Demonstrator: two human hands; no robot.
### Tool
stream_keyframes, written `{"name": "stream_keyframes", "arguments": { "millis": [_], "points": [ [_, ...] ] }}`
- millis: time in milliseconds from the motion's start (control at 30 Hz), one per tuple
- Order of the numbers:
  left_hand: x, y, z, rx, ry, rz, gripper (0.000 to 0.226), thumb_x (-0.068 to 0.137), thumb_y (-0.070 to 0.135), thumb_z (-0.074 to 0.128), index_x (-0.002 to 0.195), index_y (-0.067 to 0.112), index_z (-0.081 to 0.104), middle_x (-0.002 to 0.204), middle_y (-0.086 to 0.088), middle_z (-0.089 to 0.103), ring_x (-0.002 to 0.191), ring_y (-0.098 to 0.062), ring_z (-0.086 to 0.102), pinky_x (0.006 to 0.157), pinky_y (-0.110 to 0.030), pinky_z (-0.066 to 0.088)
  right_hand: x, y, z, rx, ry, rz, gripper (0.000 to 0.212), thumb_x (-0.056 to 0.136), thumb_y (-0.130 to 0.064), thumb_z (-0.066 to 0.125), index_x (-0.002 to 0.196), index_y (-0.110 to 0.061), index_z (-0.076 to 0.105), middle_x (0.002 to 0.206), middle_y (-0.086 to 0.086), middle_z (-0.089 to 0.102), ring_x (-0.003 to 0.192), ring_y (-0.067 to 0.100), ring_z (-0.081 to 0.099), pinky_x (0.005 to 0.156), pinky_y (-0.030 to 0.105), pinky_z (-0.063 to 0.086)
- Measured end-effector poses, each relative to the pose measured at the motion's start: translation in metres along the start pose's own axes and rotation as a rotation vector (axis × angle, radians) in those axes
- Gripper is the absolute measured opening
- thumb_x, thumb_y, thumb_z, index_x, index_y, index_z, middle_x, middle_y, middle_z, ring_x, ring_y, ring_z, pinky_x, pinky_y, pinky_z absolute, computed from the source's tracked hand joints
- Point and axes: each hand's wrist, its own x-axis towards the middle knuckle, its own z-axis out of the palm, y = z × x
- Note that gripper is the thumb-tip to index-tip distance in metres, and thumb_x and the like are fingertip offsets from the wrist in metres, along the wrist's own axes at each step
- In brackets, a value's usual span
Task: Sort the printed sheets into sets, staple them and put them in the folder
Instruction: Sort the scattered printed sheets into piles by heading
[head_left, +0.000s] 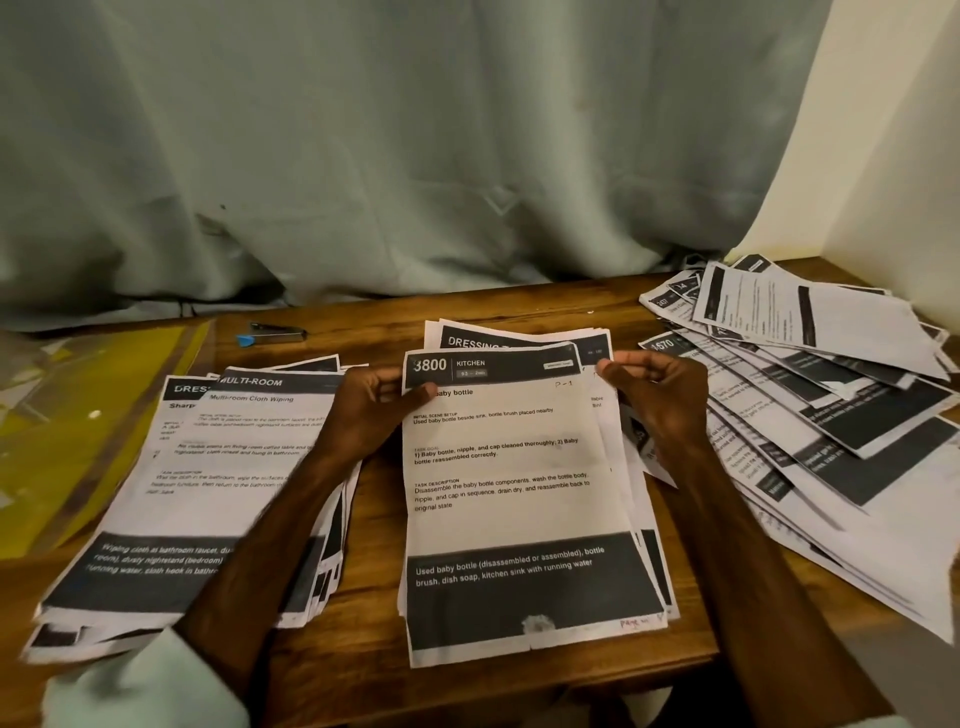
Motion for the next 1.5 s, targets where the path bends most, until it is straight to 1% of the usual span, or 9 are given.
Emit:
{"name": "stream_keyframes", "arguments": {
  "millis": [133, 300, 467, 667, 800, 900, 1133, 1300, 1500],
  "points": [
    [0.002, -0.001, 0.002, 0.007, 0.082, -0.008, 0.032, 0.085, 0.018, 0.08, 0.115, 0.014, 0.069, 0.103, -0.001, 0.079, 0.088, -0.016, 0.077, 0.072, -0.032, 0.064, -0.001, -0.001, 0.003, -0.01, 0.04, -0.012, 0.02, 0.082, -0.009, 0.081, 0.1, -0.007, 0.073, 0.081, -0.003, 0.072, 0.065, -0.007, 0.068, 0.058, 0.007, 0.05],
    [0.002, -0.001, 0.002, 0.084, 0.156, -0.013, 0.025, 0.083, 0.025, 0.082, 0.099, 0.012, 0.067, 0.091, 0.002, 0.078, 0.079, -0.012, 0.077, 0.066, -0.023, 0.062, 0.0, 0.001, 0.001, -0.06, 0.055, -0.031, 0.018, 0.083, -0.01, 0.08, 0.099, -0.008, 0.073, 0.08, -0.004, 0.071, 0.064, -0.01, 0.066, 0.062, 0.007, 0.052],
    [0.005, 0.0, -0.001, 0.191, 0.161, 0.084, 0.02, 0.08, 0.028, 0.084, 0.091, 0.021, 0.068, 0.126, 0.013, 0.064, 0.099, 0.005, 0.063, 0.08, -0.009, 0.052, 0.0, 0.002, -0.002, -0.182, 0.038, -0.089, 0.016, 0.083, -0.014, 0.08, 0.097, -0.013, 0.074, 0.082, -0.011, 0.069, 0.071, -0.012, 0.064, 0.067, -0.001, 0.045],
    [0.0, 0.011, 0.004, -0.055, 0.068, -0.001, 0.023, 0.094, 0.02, 0.071, 0.114, 0.015, 0.062, 0.092, 0.009, 0.079, 0.086, -0.016, 0.077, 0.065, -0.027, 0.062, -0.002, -0.006, 0.0, -0.106, 0.092, -0.093, 0.014, 0.09, -0.016, 0.073, 0.103, -0.011, 0.07, 0.085, -0.011, 0.067, 0.079, -0.005, 0.062, 0.07, 0.0, 0.047],
    [-0.004, 0.012, 0.005, -0.222, 0.018, -0.067, 0.033, 0.092, 0.012, 0.072, 0.123, 0.015, 0.064, 0.105, 0.0, 0.079, 0.095, -0.021, 0.076, 0.073, -0.031, 0.063, -0.008, -0.014, 0.001, -0.01, 0.095, -0.133, 0.018, 0.093, -0.014, 0.07, 0.11, -0.017, 0.065, 0.09, -0.017, 0.066, 0.077, -0.015, 0.064, 0.067, 0.0, 0.046],
    [-0.005, 0.011, 0.003, -0.282, -0.041, -0.136, 0.034, 0.091, 0.011, 0.071, 0.125, 0.01, 0.066, 0.112, -0.009, 0.077, 0.103, -0.029, 0.074, 0.079, -0.034, 0.063, -0.012, -0.016, 0.002, 0.031, 0.047, -0.146, 0.023, 0.092, -0.016, 0.072, 0.111, -0.025, 0.064, 0.096, -0.014, 0.071, 0.085, -0.005, 0.07, 0.071, 0.011, 0.055],
    [-0.003, 0.015, 0.007, -0.267, -0.044, -0.12, 0.03, 0.09, 0.006, 0.071, 0.119, 0.01, 0.067, 0.109, -0.008, 0.078, 0.099, -0.027, 0.075, 0.075, -0.03, 0.063, -0.013, -0.011, -0.001, 0.018, -0.053, -0.258, 0.02, 0.09, -0.016, 0.073, 0.109, -0.013, 0.07, 0.1, -0.008, 0.074, 0.088, 0.0, 0.072, 0.071, 0.015, 0.056],
    [-0.001, 0.017, 0.01, -0.2, 0.065, -0.072, 0.03, 0.085, 0.004, 0.078, 0.112, 0.009, 0.065, 0.101, -0.006, 0.079, 0.09, -0.025, 0.077, 0.067, -0.029, 0.063, -0.011, -0.007, 0.0, -0.022, -0.073, -0.245, 0.031, 0.091, -0.021, 0.074, 0.117, -0.02, 0.057, 0.102, -0.007, 0.075, 0.09, 0.006, 0.074, 0.073, 0.025, 0.06],
    [-0.001, 0.014, 0.007, -0.174, 0.09, -0.063, 0.031, 0.088, 0.007, 0.076, 0.115, 0.004, 0.061, 0.1, -0.012, 0.078, 0.086, -0.029, 0.077, 0.065, -0.034, 0.064, -0.01, -0.003, -0.003, -0.258, -0.009, -0.423, 0.009, 0.097, -0.026, 0.065, 0.1, -0.019, 0.061, 0.087, -0.013, 0.066, 0.079, -0.01, 0.064, 0.07, 0.013, 0.055]
  ]
}}
